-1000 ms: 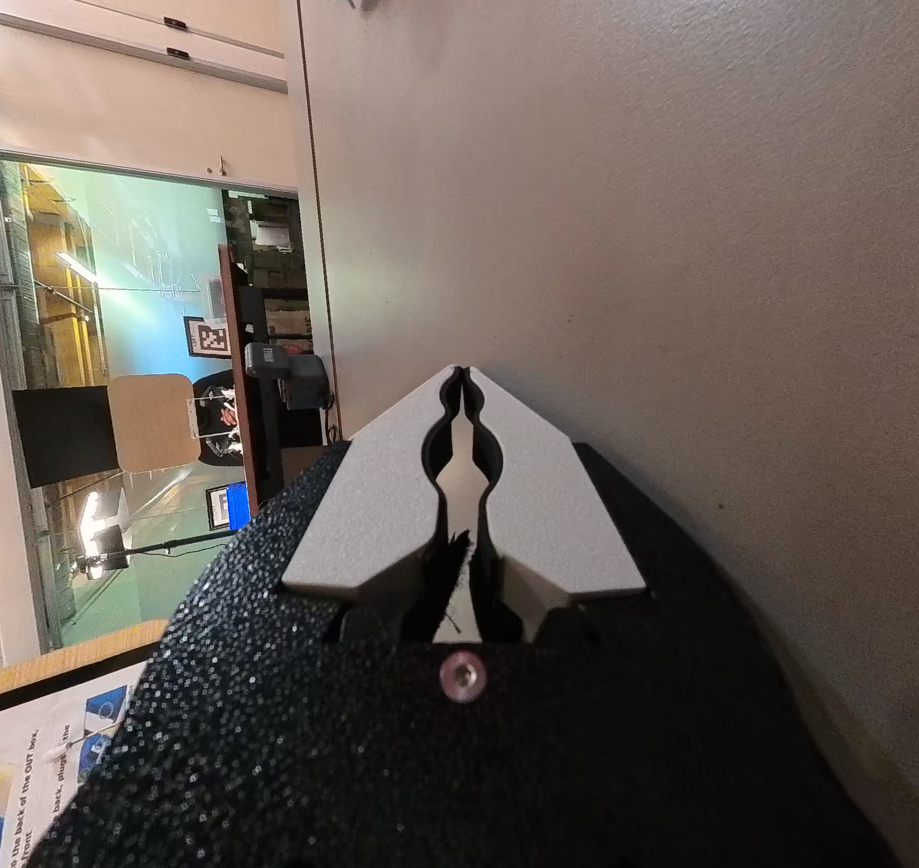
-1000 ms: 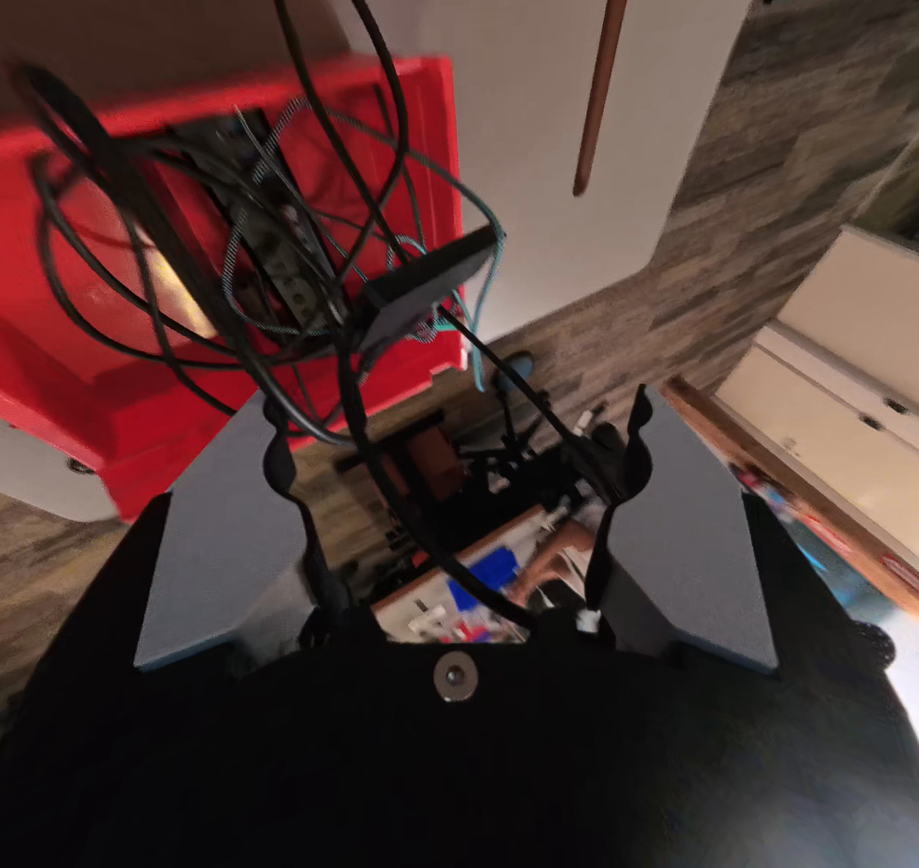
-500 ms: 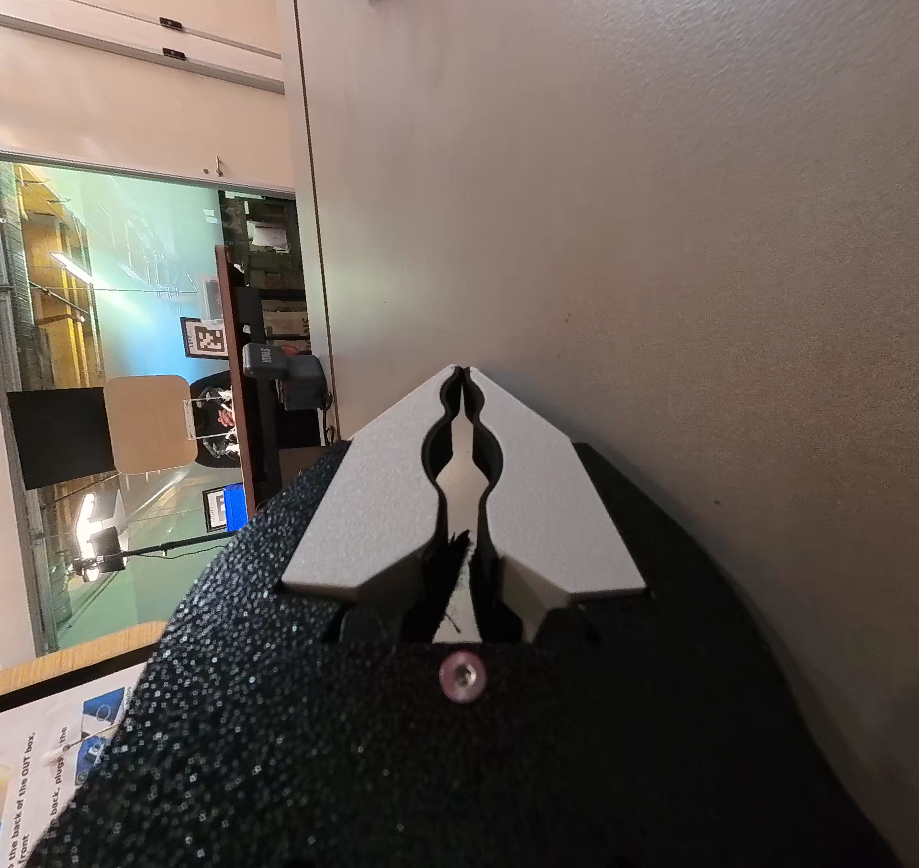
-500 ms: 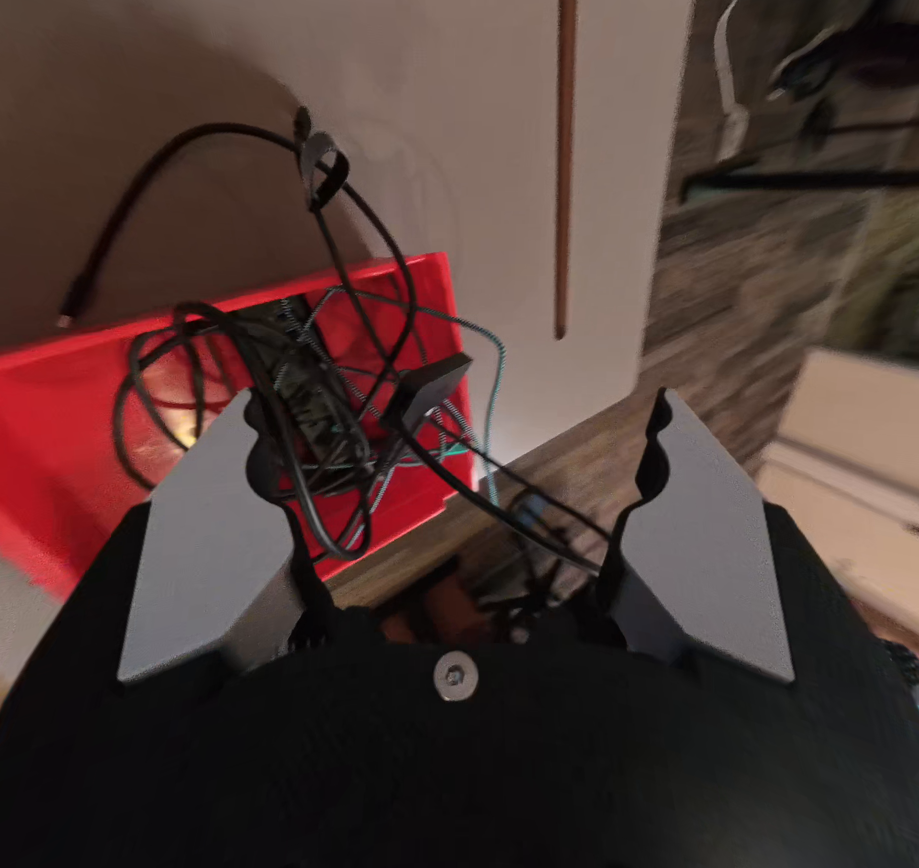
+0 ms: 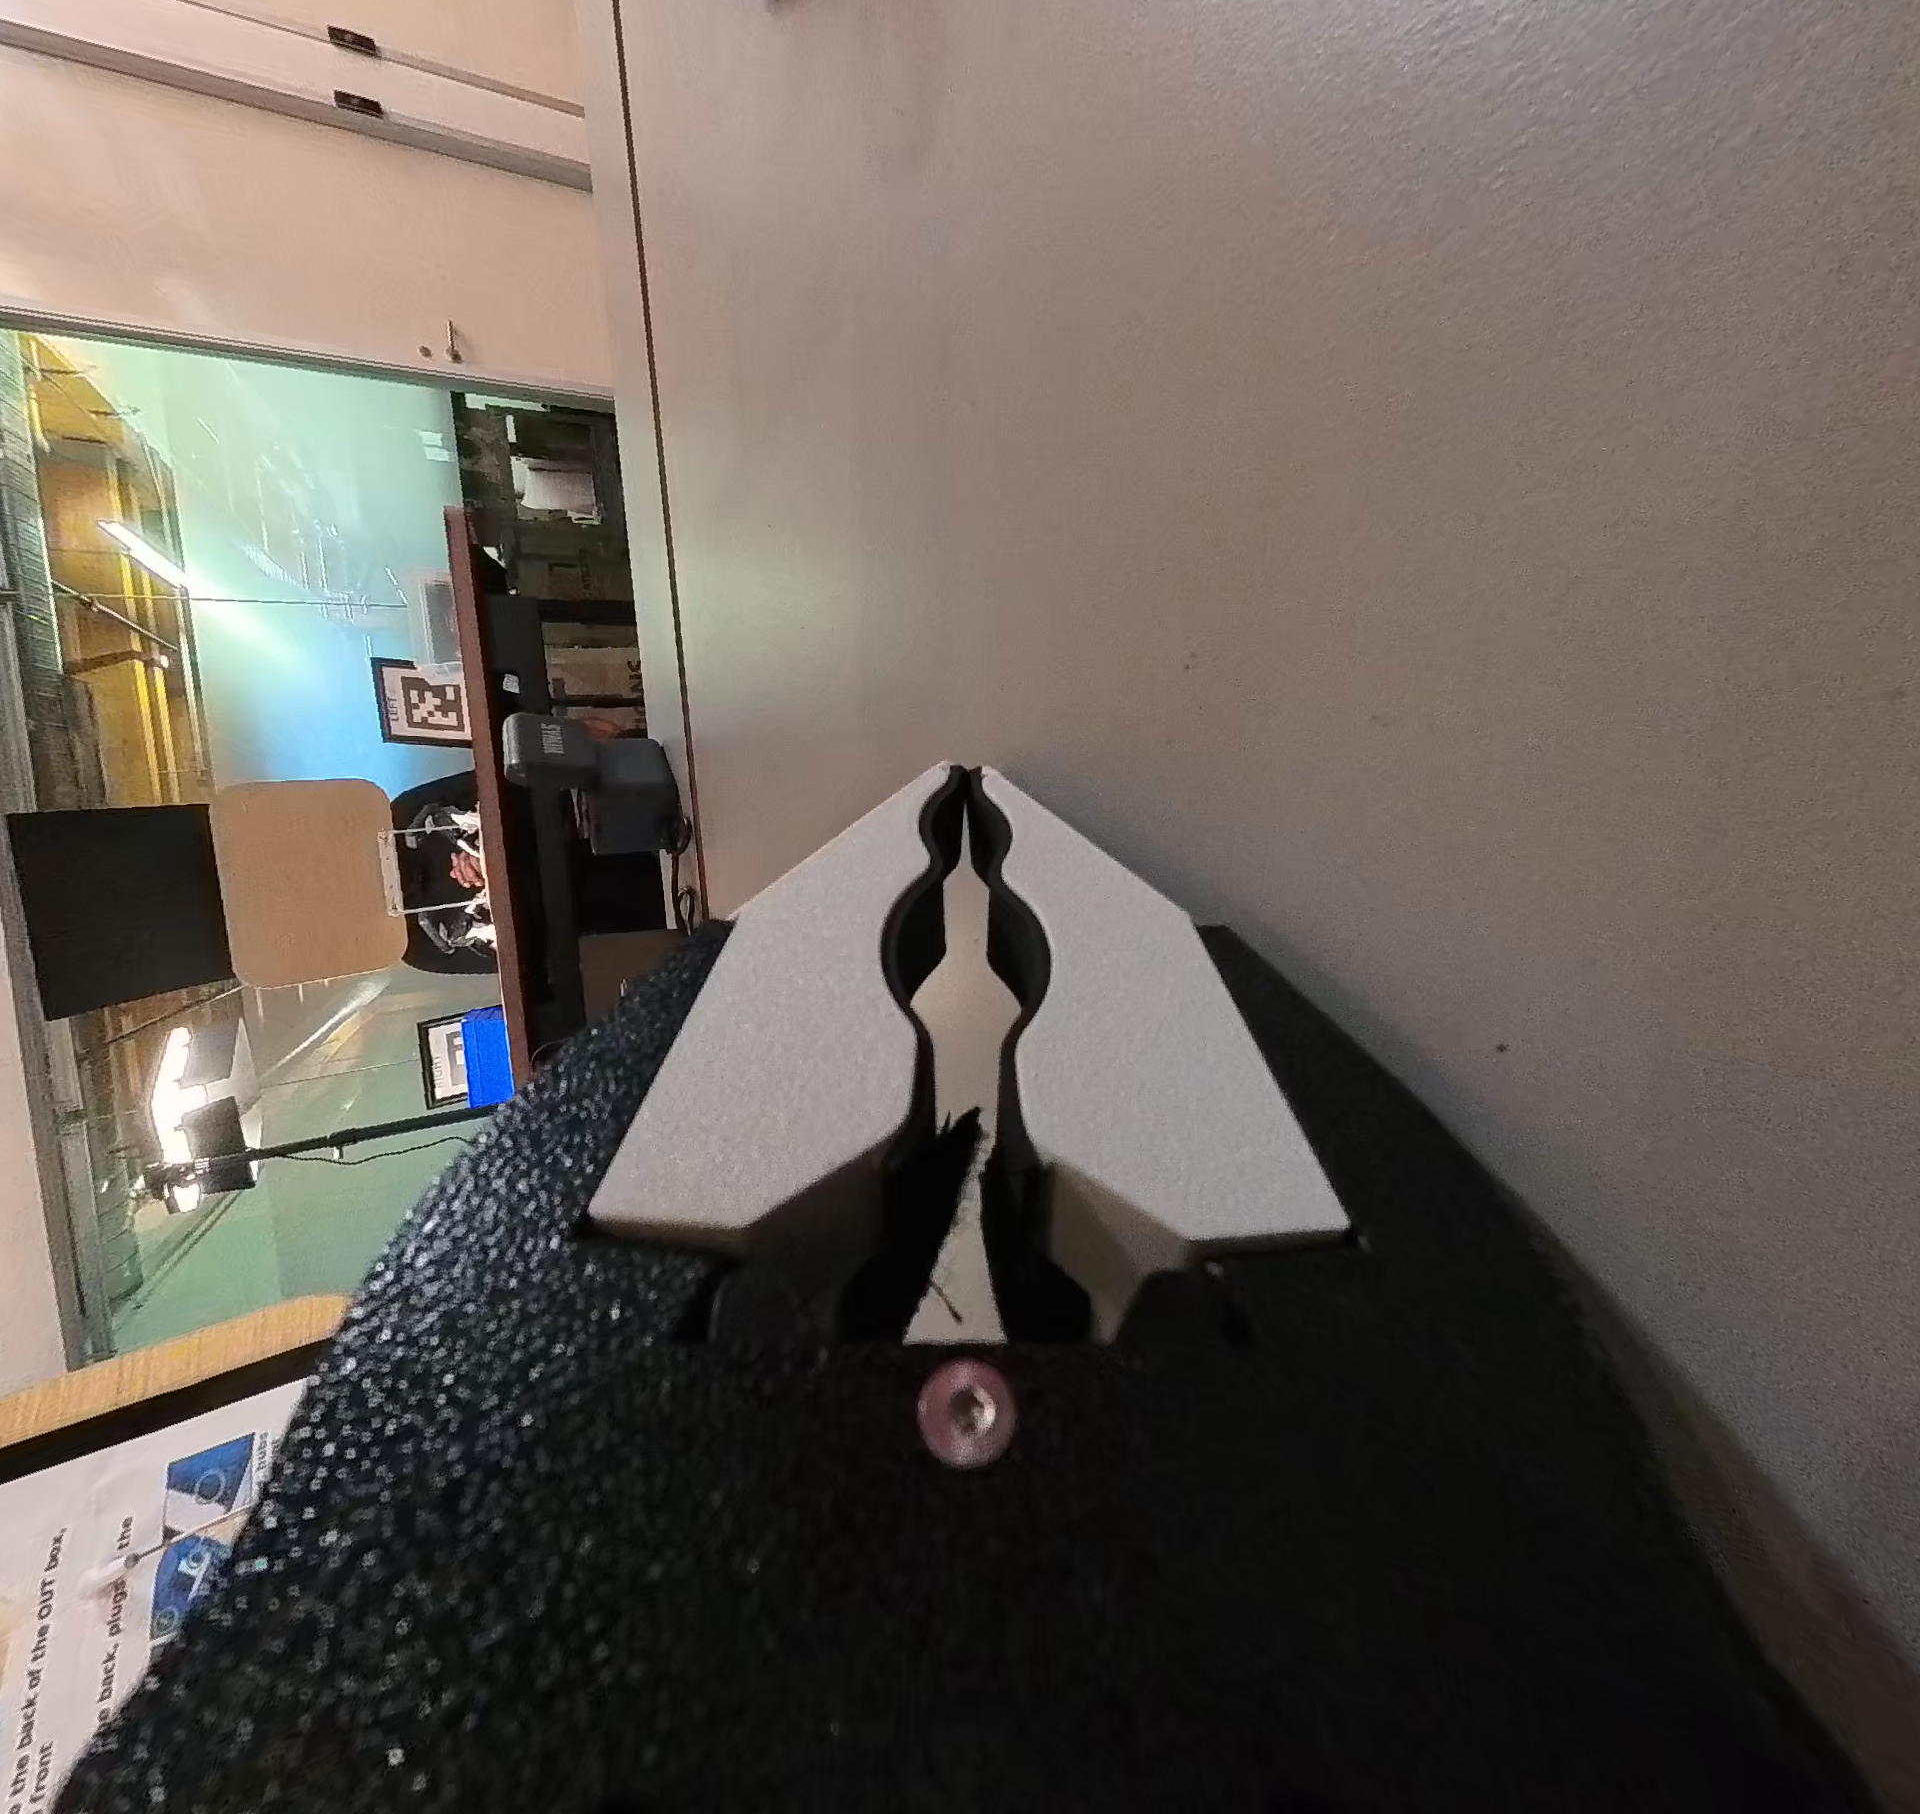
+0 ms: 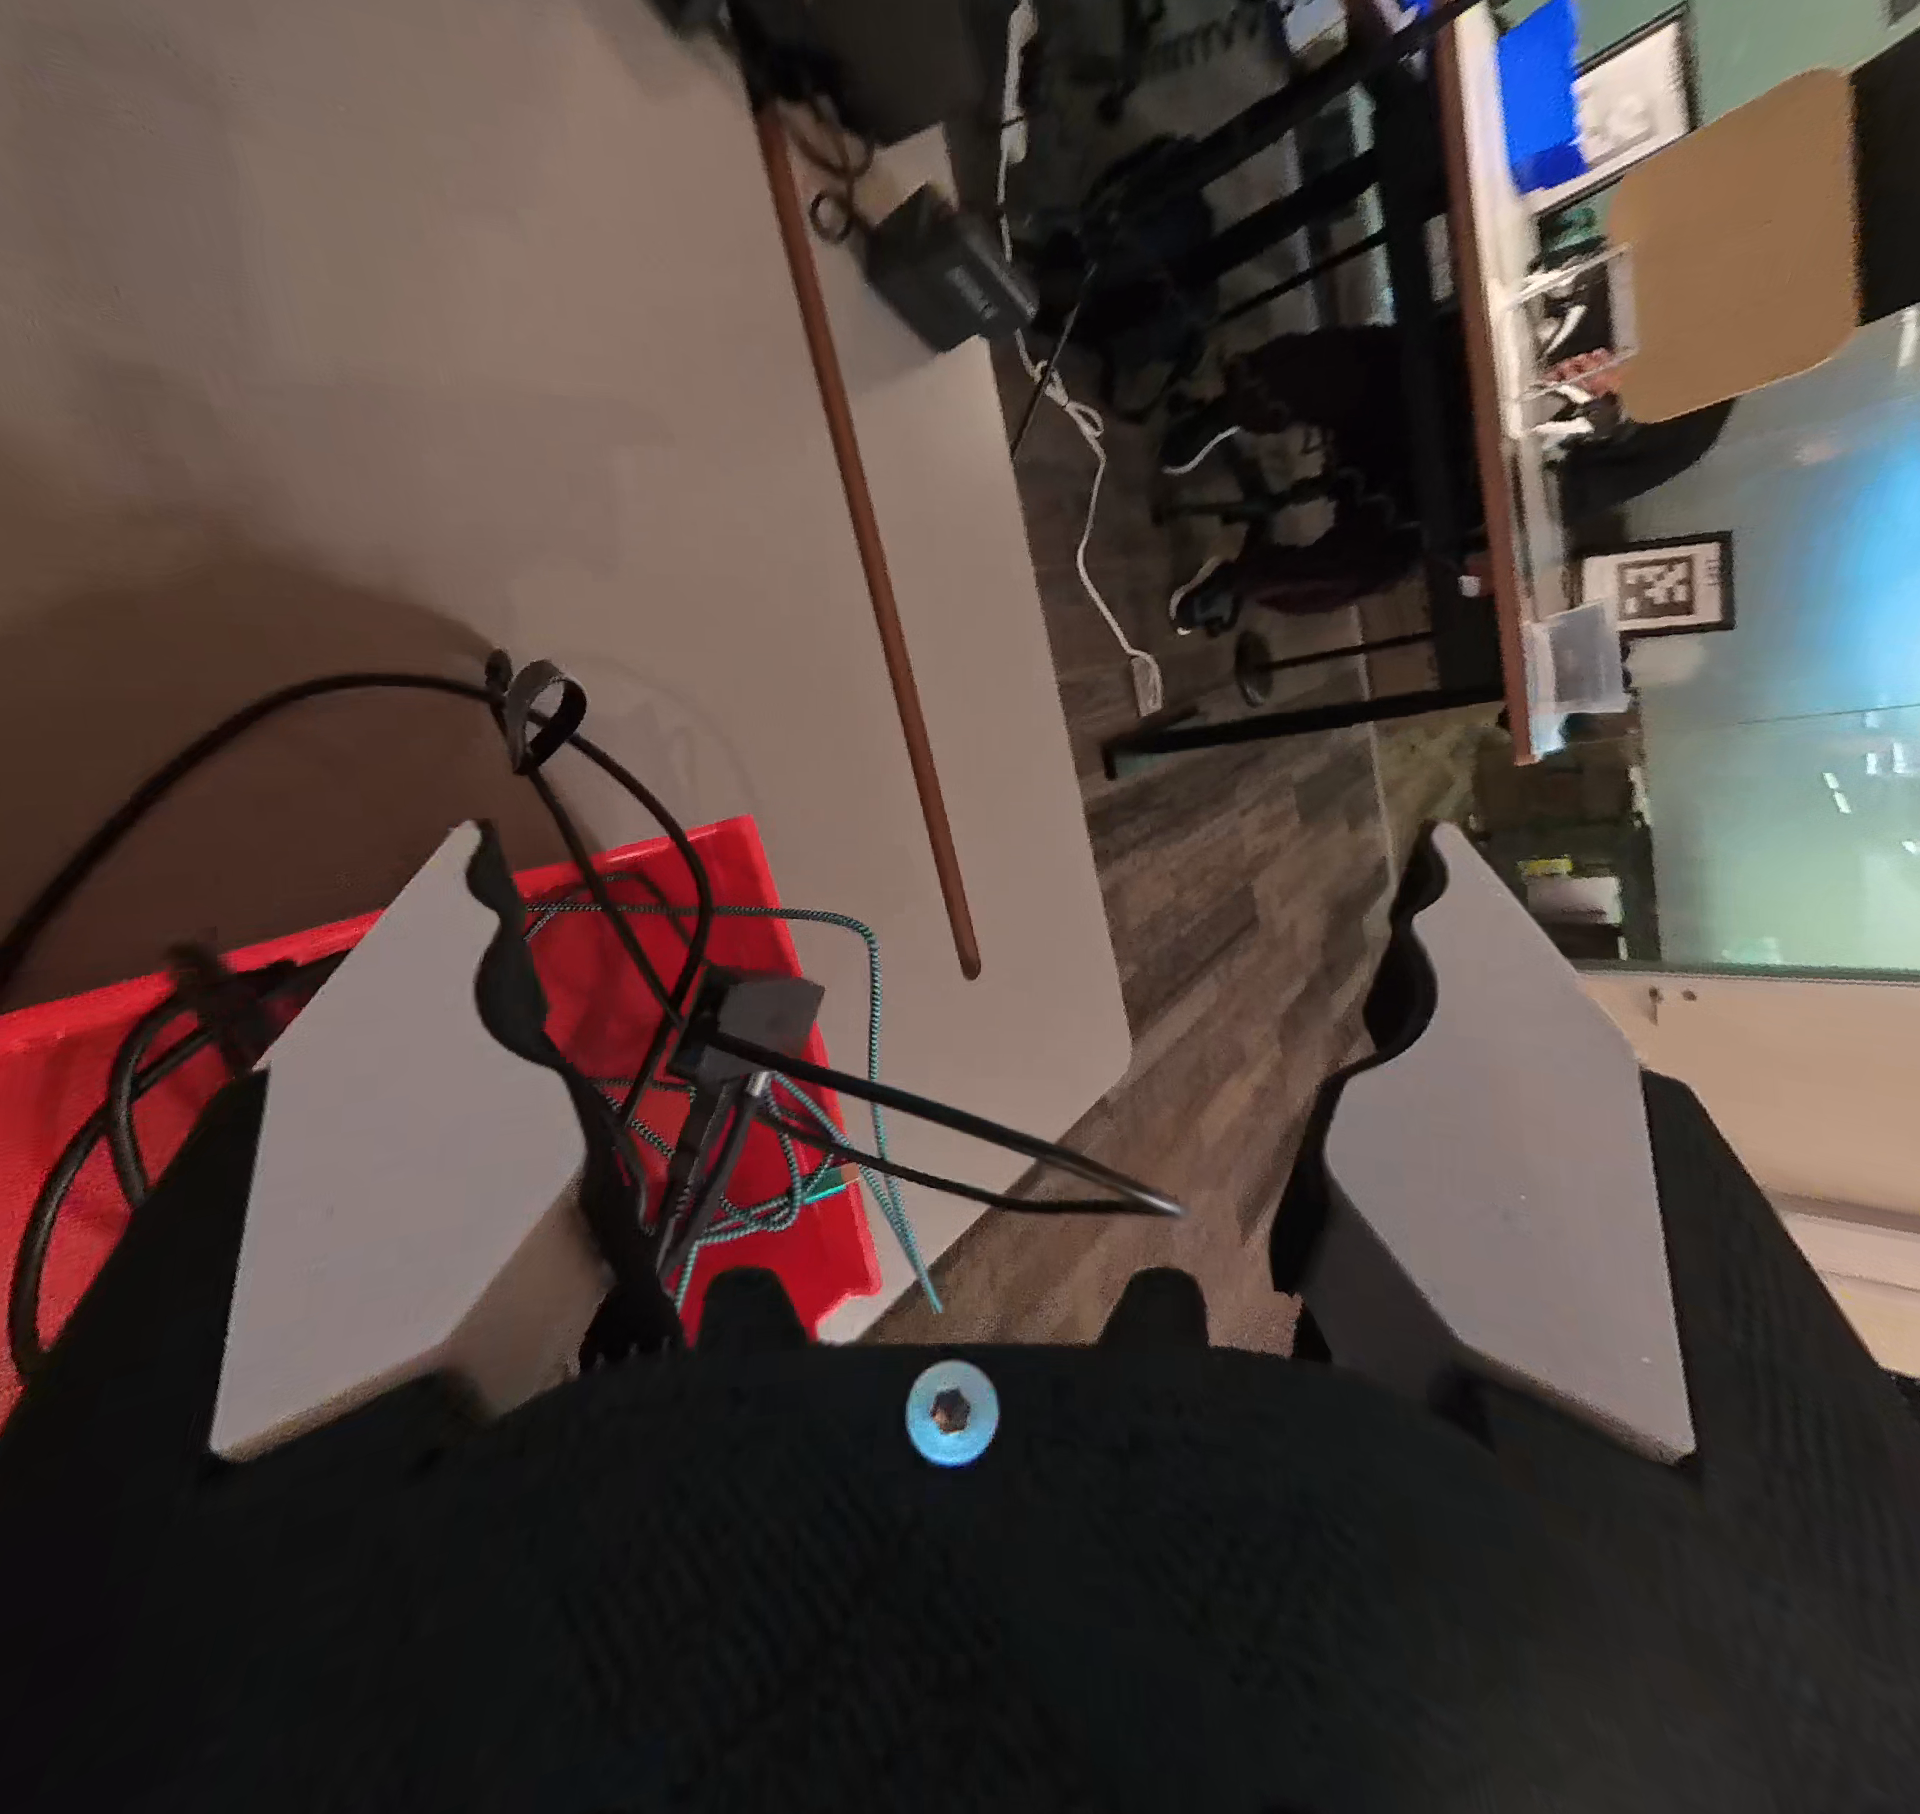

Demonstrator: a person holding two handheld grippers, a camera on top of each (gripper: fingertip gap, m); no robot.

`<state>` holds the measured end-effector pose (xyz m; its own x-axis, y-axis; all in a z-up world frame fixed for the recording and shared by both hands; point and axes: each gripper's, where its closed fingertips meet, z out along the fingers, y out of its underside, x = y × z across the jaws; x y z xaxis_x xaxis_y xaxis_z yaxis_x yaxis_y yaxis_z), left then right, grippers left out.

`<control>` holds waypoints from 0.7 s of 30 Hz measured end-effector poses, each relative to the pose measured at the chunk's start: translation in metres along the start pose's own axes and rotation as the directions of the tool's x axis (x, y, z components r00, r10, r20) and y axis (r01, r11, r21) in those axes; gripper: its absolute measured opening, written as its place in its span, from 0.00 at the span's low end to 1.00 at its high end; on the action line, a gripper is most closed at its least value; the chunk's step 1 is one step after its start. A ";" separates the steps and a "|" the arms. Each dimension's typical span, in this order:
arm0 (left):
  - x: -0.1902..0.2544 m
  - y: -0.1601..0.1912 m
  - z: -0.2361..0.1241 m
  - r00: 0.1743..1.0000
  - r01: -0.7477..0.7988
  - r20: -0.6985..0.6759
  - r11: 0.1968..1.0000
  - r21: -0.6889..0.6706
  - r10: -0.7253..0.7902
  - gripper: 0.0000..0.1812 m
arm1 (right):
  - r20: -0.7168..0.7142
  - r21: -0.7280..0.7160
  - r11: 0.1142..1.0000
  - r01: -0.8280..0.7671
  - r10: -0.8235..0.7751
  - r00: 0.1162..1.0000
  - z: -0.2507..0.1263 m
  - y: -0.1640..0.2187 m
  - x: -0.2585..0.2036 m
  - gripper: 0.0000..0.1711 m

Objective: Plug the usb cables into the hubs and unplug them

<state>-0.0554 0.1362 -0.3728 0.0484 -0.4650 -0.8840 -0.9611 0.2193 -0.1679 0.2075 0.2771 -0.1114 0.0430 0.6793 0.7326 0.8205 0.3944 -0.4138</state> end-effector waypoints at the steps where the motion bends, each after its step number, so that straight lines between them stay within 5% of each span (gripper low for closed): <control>1: 0.000 0.000 0.000 1.000 0.000 0.000 1.000 0.000 0.000 0.00 | -0.016 0.010 1.000 -0.003 0.003 1.000 -0.004 -0.001 0.003 0.93; 6: 0.000 -0.001 0.000 1.000 0.005 0.000 1.000 0.002 -0.005 0.00 | 0.033 -0.003 0.994 -0.109 0.109 0.993 -0.016 -0.009 -0.008 0.83; 11: 0.001 -0.001 0.000 1.000 0.001 0.002 1.000 0.000 -0.001 0.00 | 0.051 -0.296 0.952 -0.073 0.092 0.995 -0.009 0.002 -0.063 0.48; 15: 0.001 -0.002 0.000 1.000 0.007 0.002 1.000 0.002 -0.007 0.00 | 0.093 -0.496 0.864 -0.090 0.156 0.983 0.013 0.002 -0.134 0.44; 18: 0.002 -0.002 0.000 1.000 0.008 0.002 1.000 0.002 -0.008 0.00 | 0.192 -0.454 0.886 0.097 -0.009 0.981 0.040 -0.009 -0.163 0.35; 21: 0.002 -0.003 0.000 1.000 0.009 0.001 1.000 0.002 -0.009 0.00 | 0.289 -0.513 0.772 0.376 -0.257 0.922 0.066 0.011 -0.163 0.35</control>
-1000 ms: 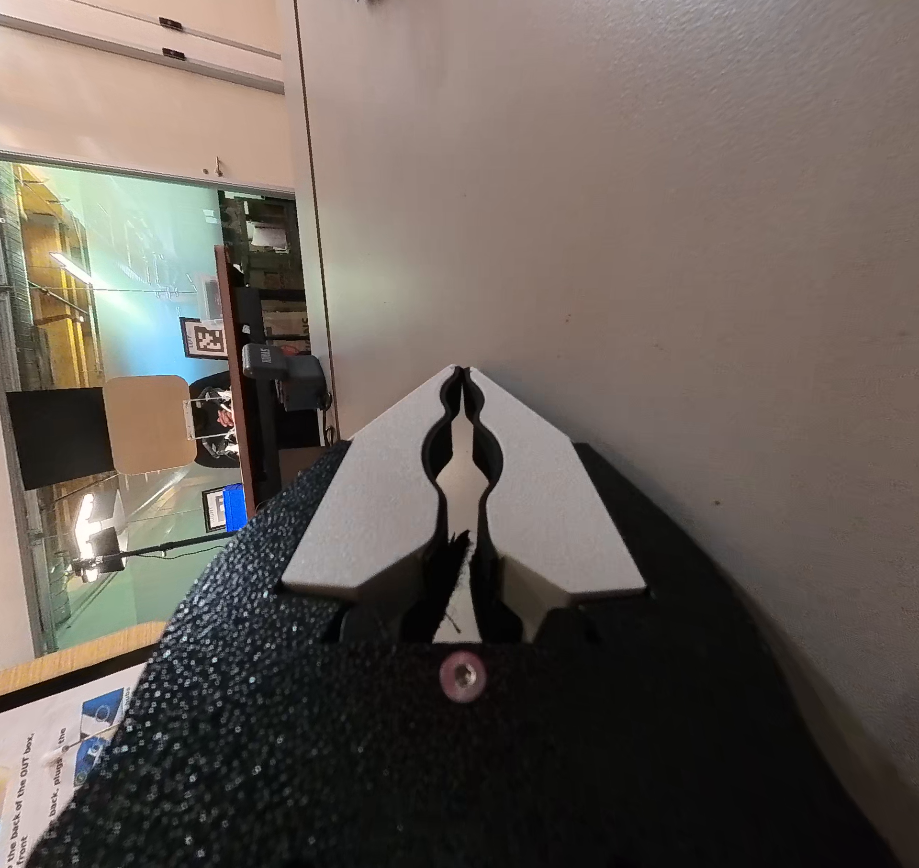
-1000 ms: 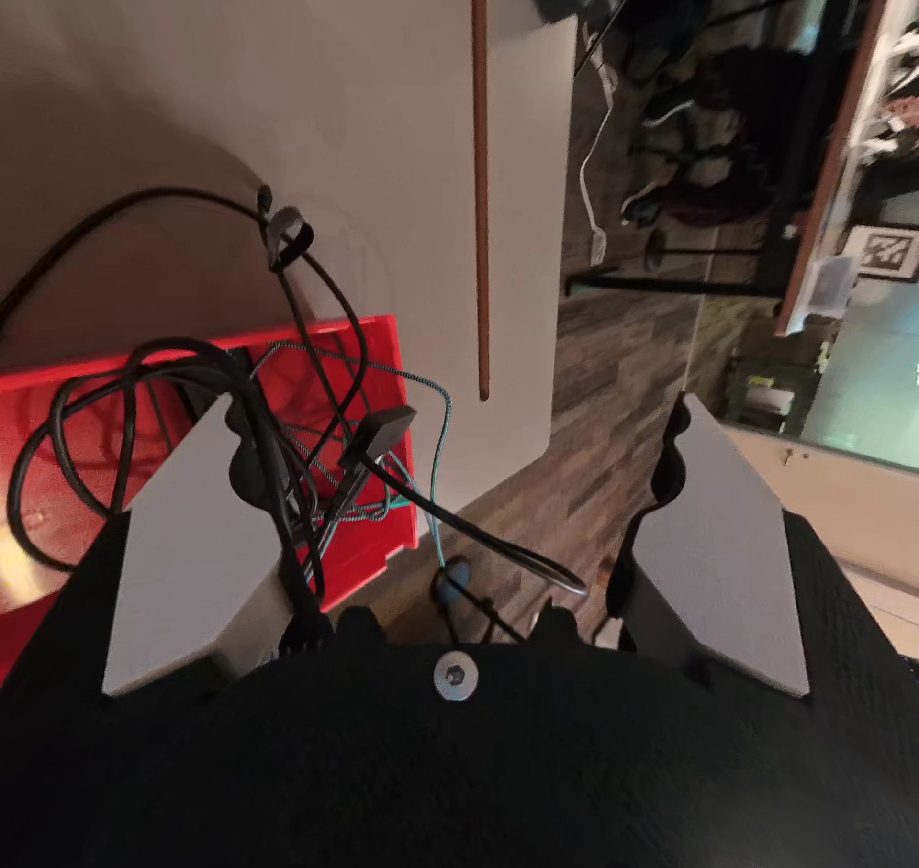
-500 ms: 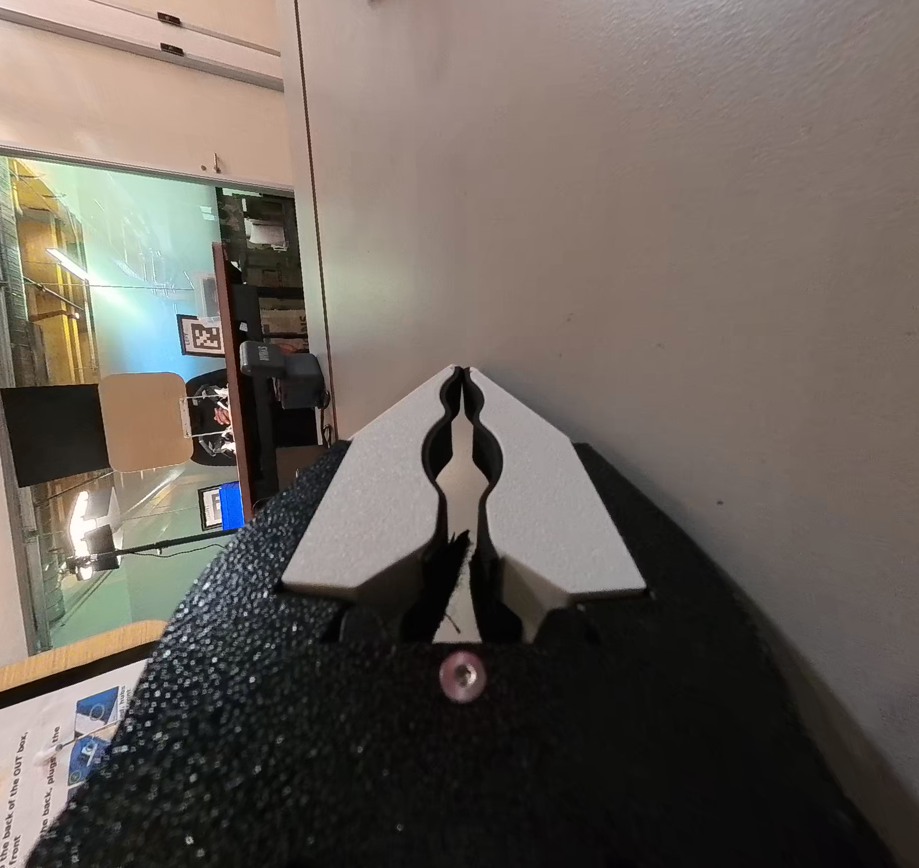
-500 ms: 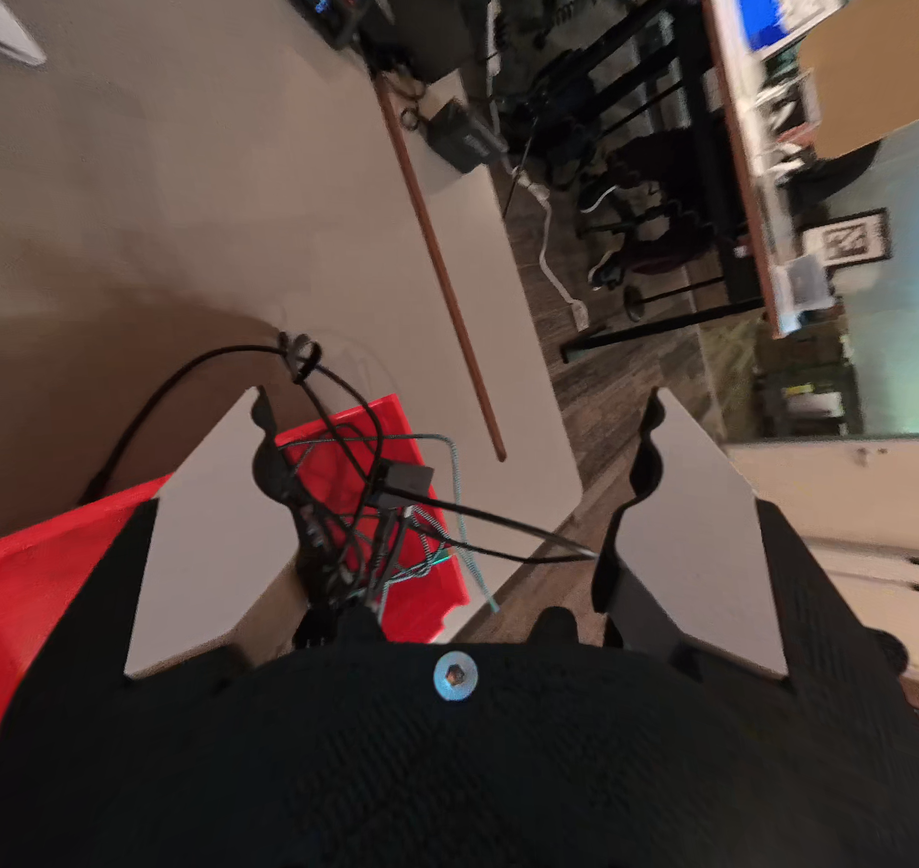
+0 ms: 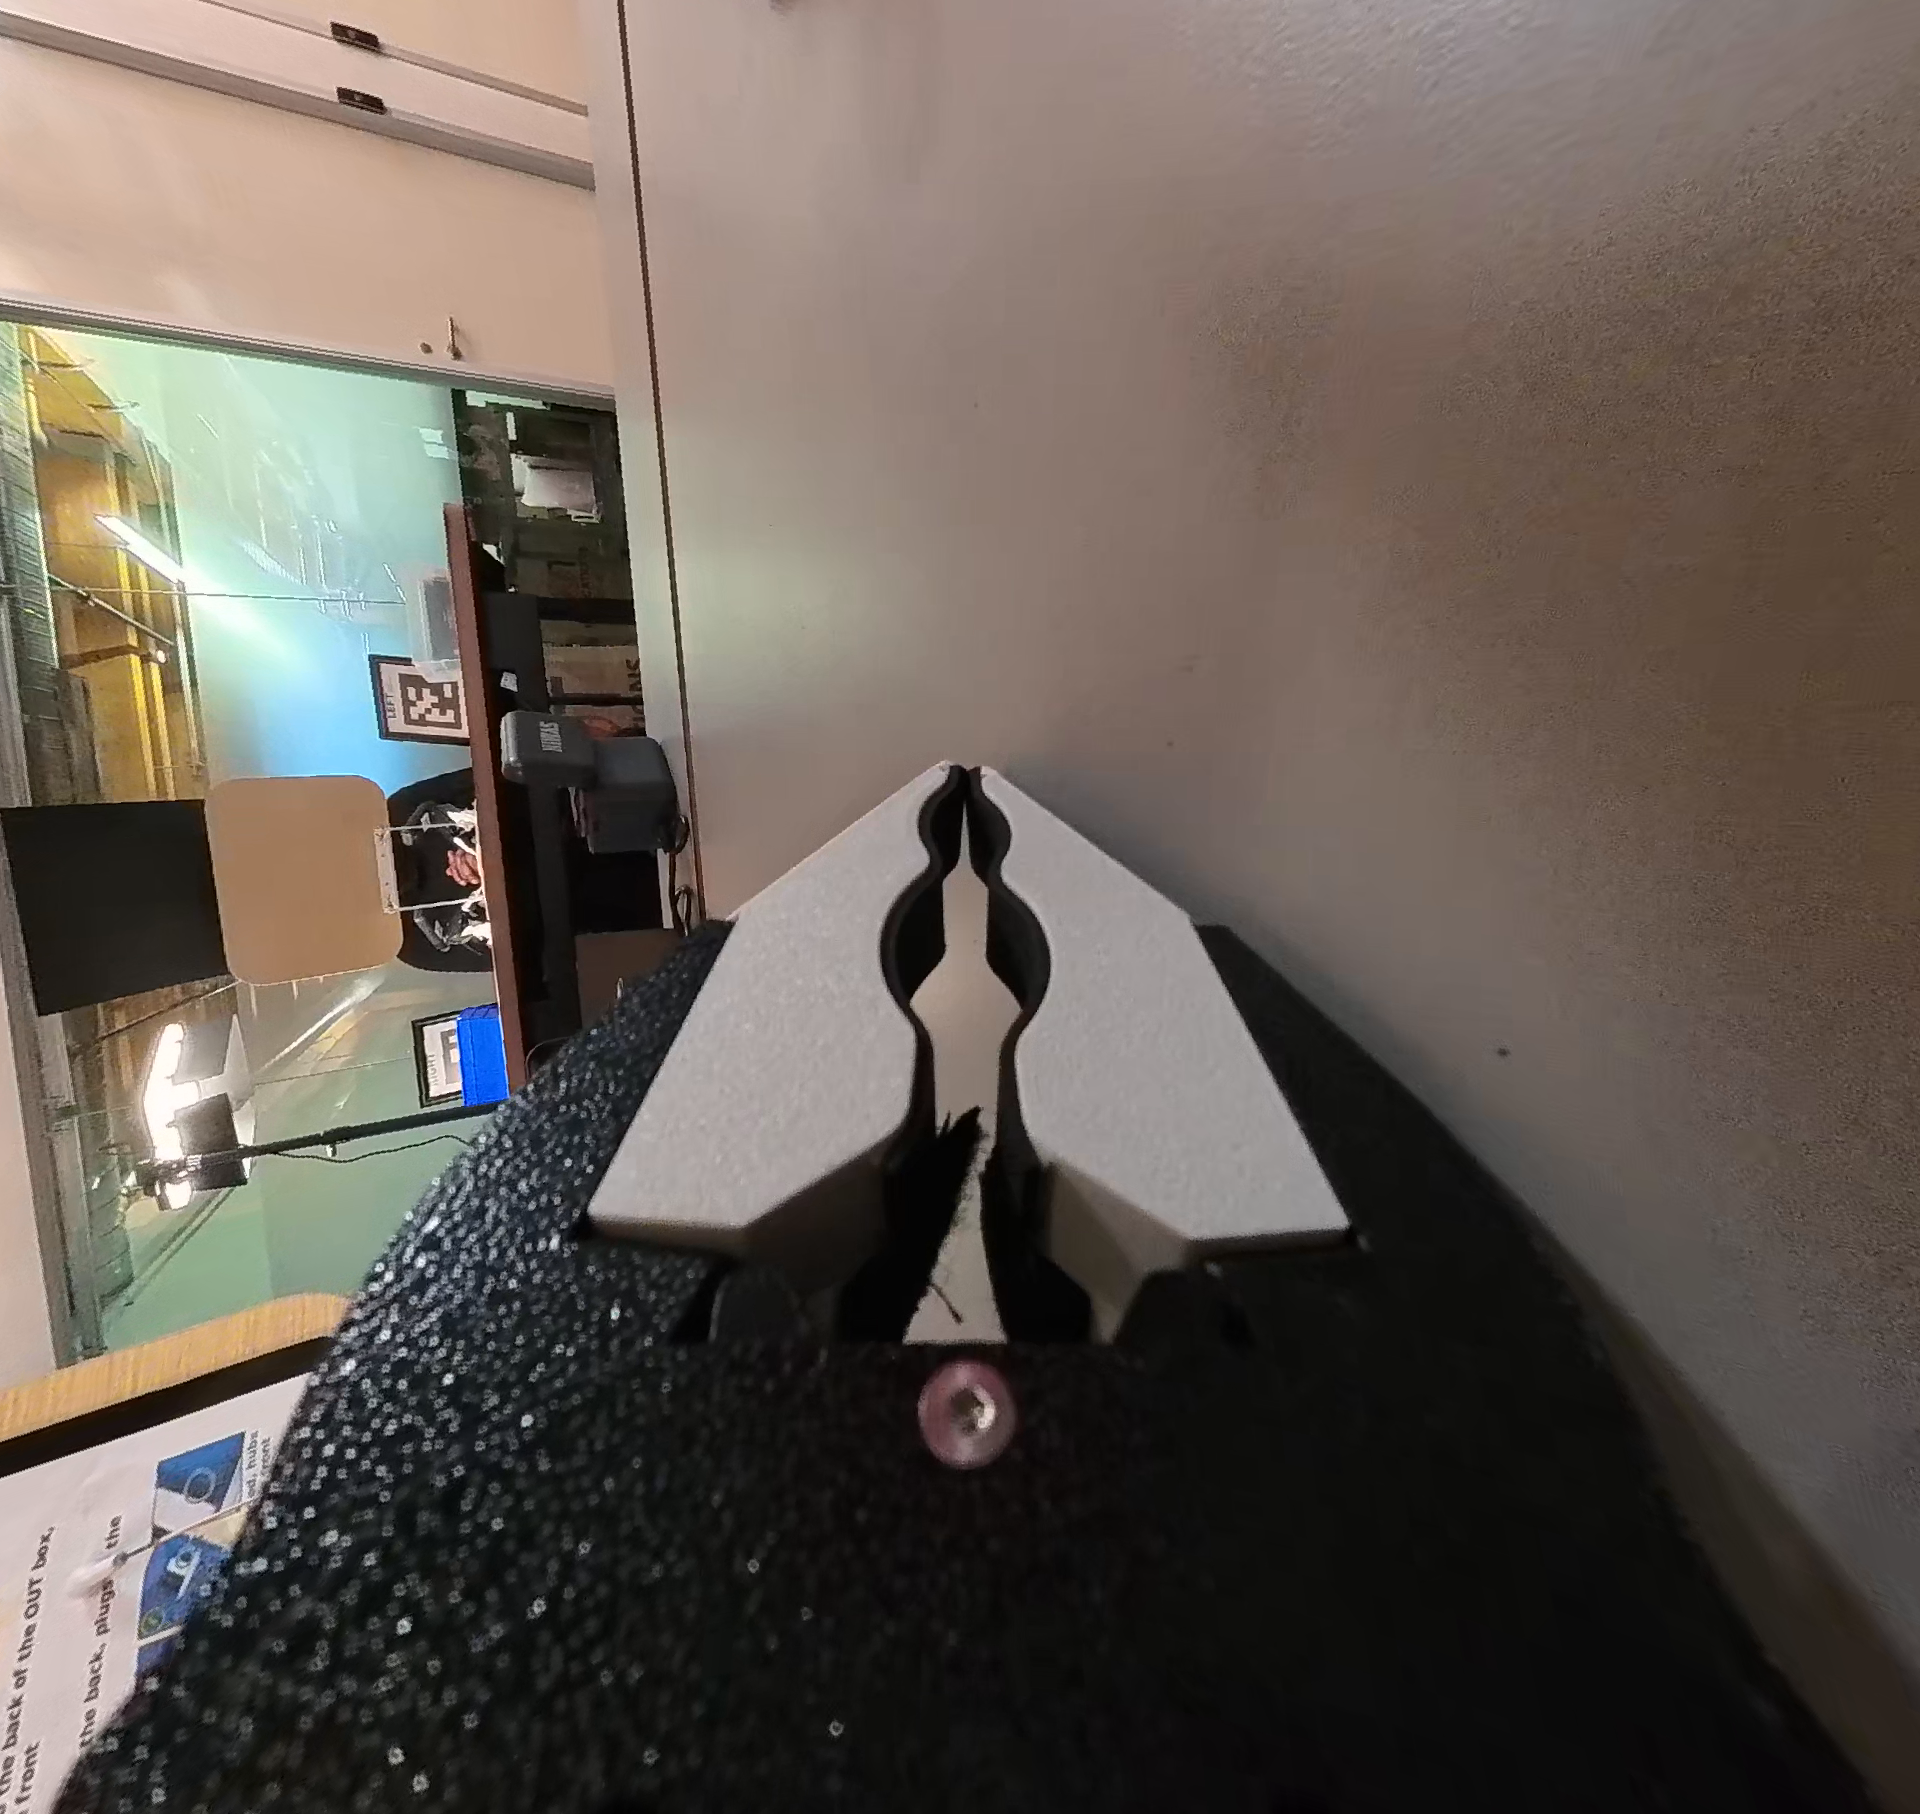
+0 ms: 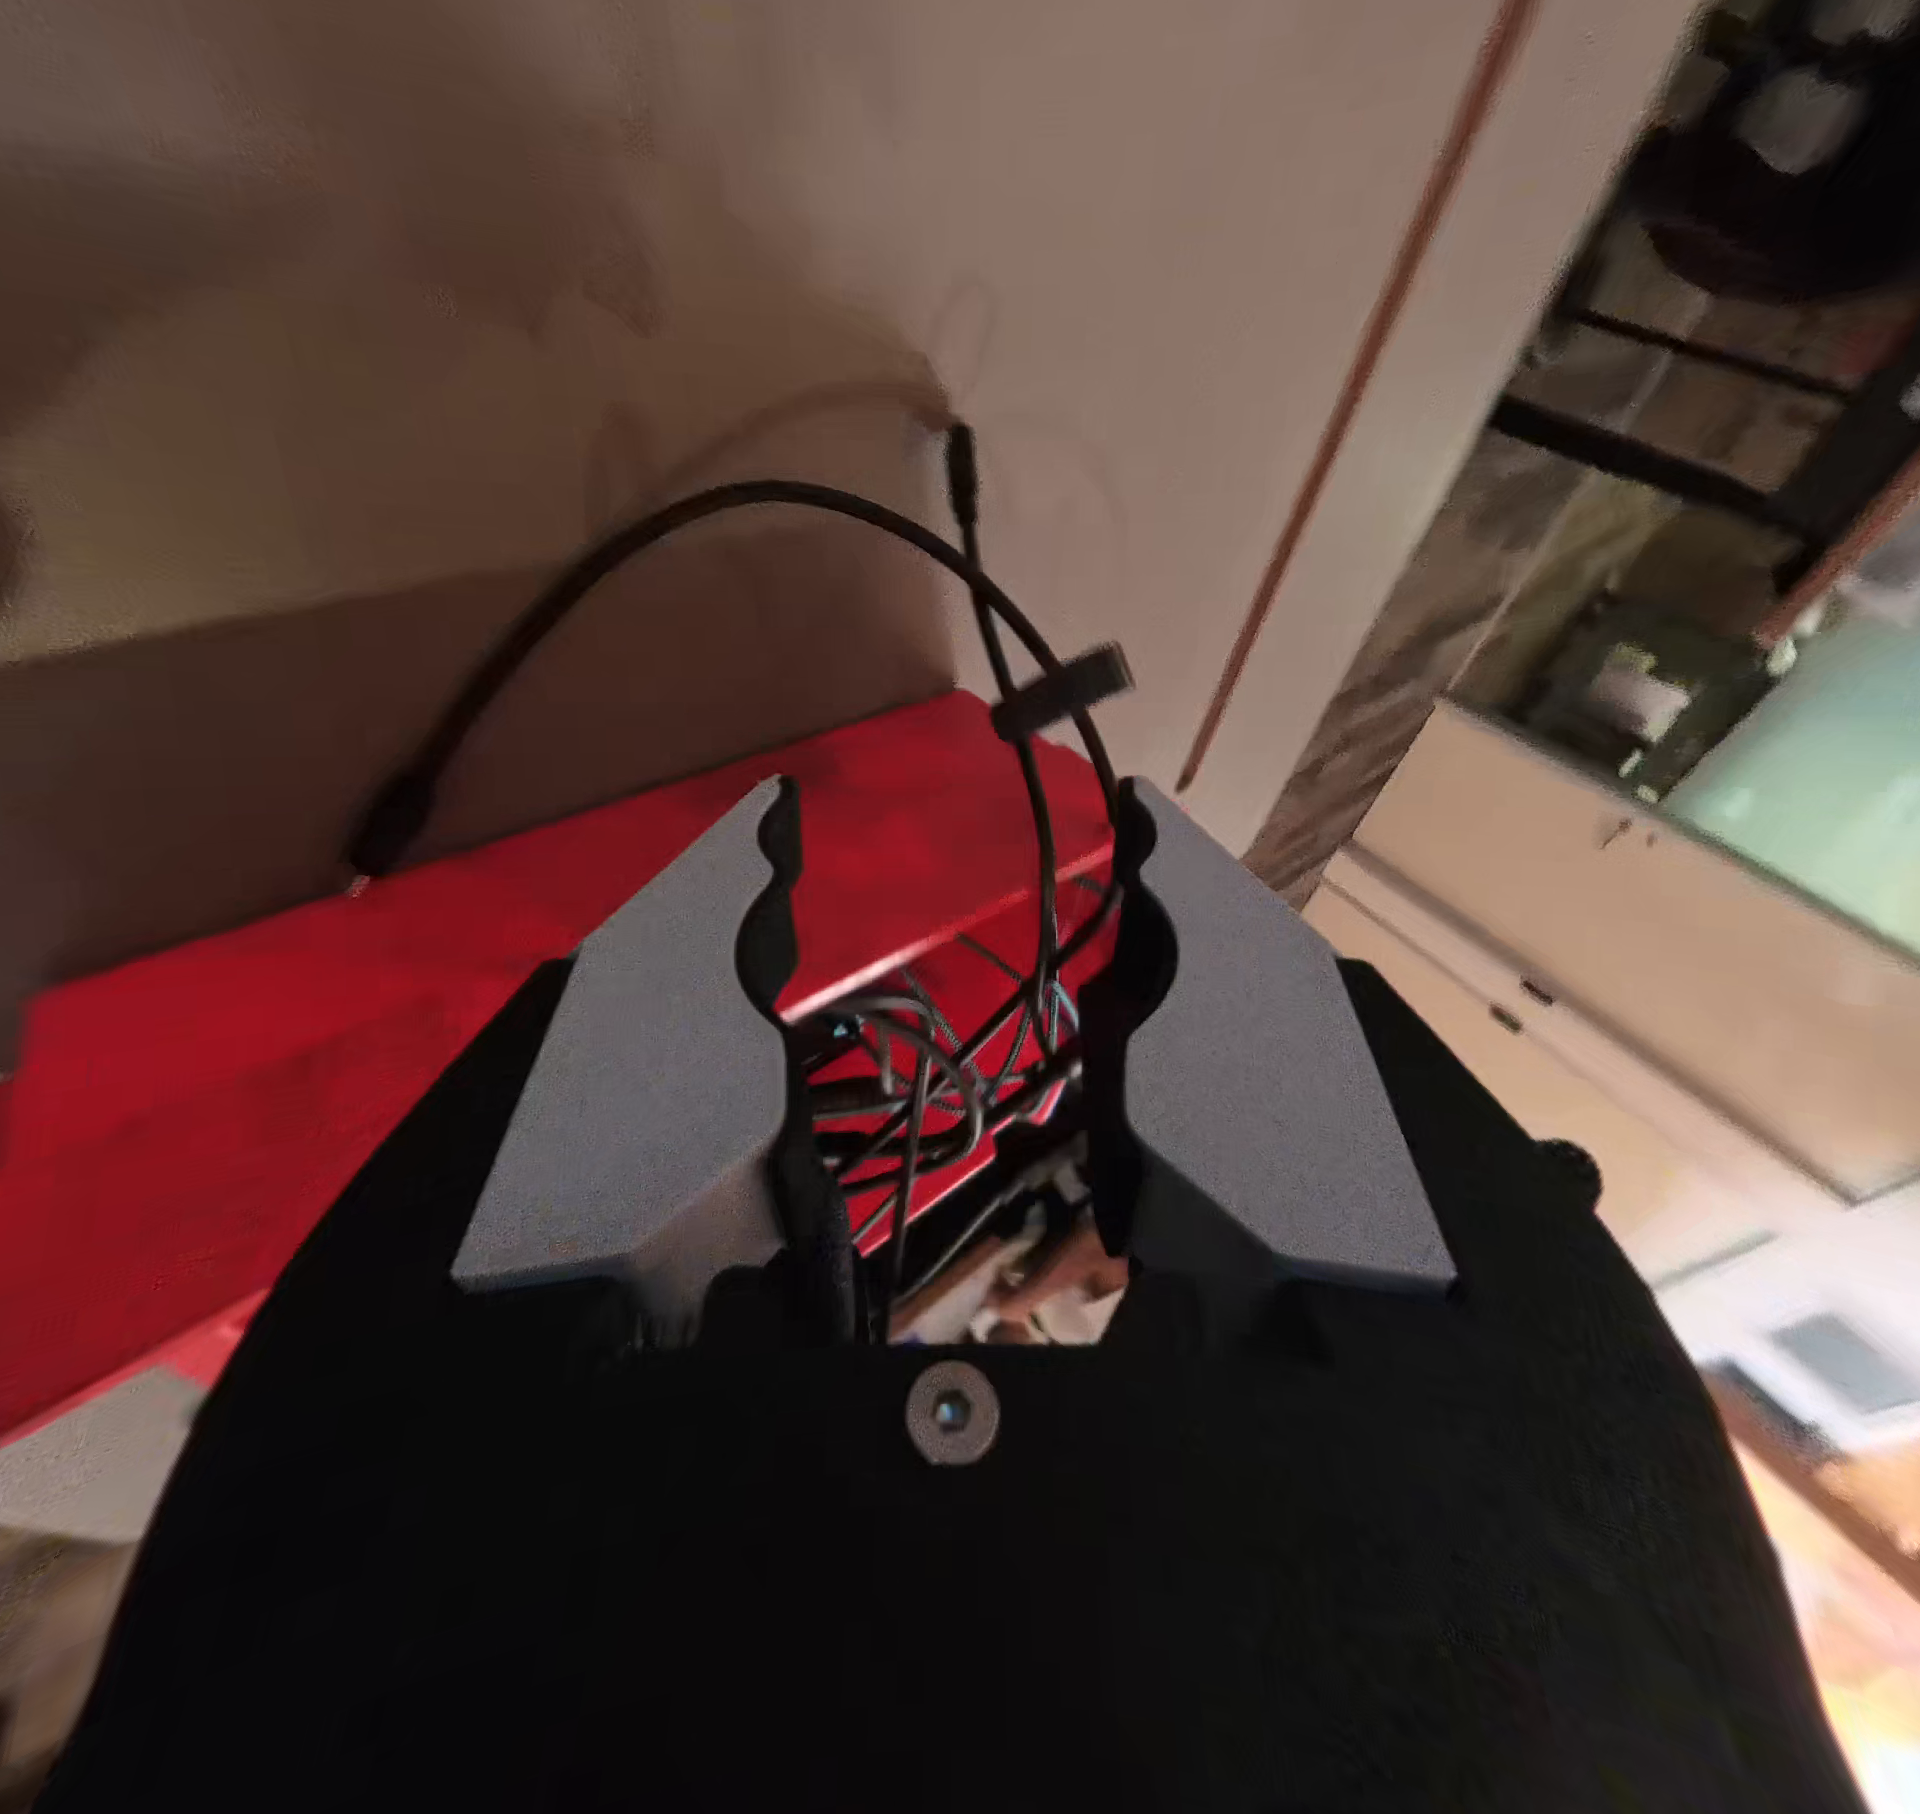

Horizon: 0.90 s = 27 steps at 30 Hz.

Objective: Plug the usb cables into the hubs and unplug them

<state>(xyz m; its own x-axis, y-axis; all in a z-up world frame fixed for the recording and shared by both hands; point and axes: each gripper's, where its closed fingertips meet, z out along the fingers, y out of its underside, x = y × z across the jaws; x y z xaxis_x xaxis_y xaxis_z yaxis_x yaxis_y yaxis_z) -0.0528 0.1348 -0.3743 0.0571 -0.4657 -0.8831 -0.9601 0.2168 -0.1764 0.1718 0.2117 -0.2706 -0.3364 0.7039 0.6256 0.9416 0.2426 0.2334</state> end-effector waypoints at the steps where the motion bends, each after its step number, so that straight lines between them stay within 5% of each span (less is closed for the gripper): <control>1: 0.000 0.000 0.000 1.000 0.000 0.000 1.000 0.000 0.000 0.00 | 0.042 -0.011 0.998 0.059 -0.058 0.997 0.012 -0.004 -0.005 0.36; 6: 0.001 0.001 -0.001 1.000 0.021 -0.011 1.000 0.003 -0.021 0.00 | 0.167 -0.168 0.931 0.324 -0.297 0.940 0.066 -0.002 -0.015 0.36; 11: 0.002 0.003 -0.001 0.997 0.076 -0.029 0.997 0.017 -0.076 0.00 | 0.230 -0.222 0.882 0.416 -0.368 0.901 0.103 0.001 -0.017 0.30; 13: 0.002 0.004 -0.002 0.997 0.076 -0.031 0.997 0.016 -0.075 0.00 | 0.204 -0.240 0.870 0.431 -0.389 0.898 0.107 0.002 -0.010 0.14; 15: 0.002 0.005 -0.002 0.998 0.056 -0.024 0.998 0.006 -0.056 0.00 | 0.152 -0.285 0.873 0.396 -0.367 0.918 0.101 0.005 0.005 0.04; 21: 0.003 0.002 -0.001 0.997 0.068 -0.031 0.998 0.017 -0.068 0.00 | -0.067 -0.221 0.956 0.192 -0.211 0.975 0.038 0.015 0.067 0.02; 27: 0.003 0.001 0.000 0.998 0.064 -0.029 0.998 0.017 -0.063 0.00 | -0.326 -0.139 0.988 0.064 -0.106 0.939 -0.022 0.071 0.127 0.02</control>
